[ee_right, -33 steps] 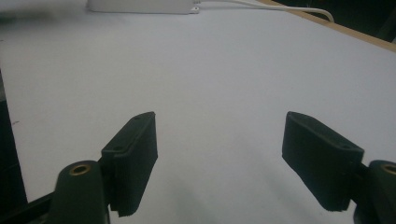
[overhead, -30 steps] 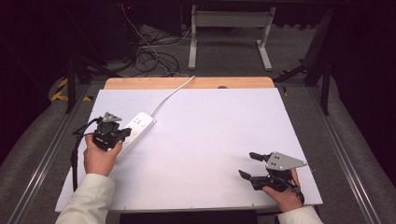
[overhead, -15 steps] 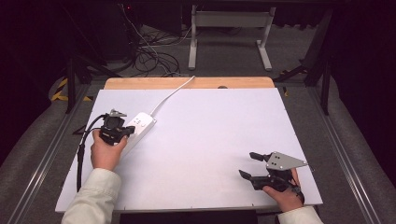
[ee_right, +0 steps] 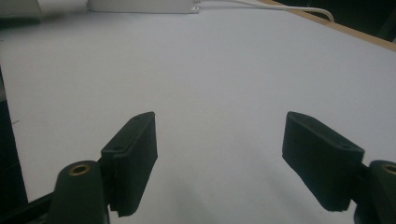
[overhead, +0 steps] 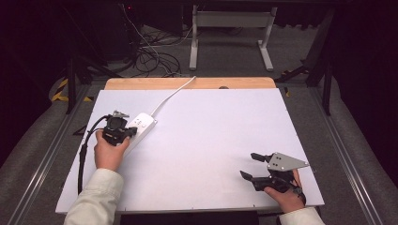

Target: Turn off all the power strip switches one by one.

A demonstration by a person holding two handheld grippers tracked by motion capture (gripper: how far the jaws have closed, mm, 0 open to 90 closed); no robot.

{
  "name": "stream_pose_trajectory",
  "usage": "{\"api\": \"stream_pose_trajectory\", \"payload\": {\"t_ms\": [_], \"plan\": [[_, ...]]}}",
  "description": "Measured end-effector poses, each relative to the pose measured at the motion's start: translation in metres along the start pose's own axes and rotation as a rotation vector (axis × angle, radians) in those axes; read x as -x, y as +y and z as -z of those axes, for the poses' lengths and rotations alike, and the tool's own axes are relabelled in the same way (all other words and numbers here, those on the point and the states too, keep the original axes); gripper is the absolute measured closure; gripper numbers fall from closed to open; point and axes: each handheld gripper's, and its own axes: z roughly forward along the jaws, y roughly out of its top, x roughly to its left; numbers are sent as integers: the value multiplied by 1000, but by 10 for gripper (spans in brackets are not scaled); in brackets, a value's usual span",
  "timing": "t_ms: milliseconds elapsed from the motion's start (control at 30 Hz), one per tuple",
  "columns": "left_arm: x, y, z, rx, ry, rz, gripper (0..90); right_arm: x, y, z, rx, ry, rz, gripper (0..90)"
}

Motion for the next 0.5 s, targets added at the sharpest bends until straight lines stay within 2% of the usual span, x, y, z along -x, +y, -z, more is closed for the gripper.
{"api": "stream_pose_trajectory", "payload": {"t_ms": [100, 167, 500], "plan": [[1, 0, -1, -3, 6, 1, 900, 0, 0, 0, 1, 1, 0, 273], [2, 0, -1, -7, 17, -13, 900, 0, 0, 0, 1, 2, 0, 273], [2, 0, -3, -7, 20, -13, 900, 0, 0, 0, 0, 2, 1, 272]]}}
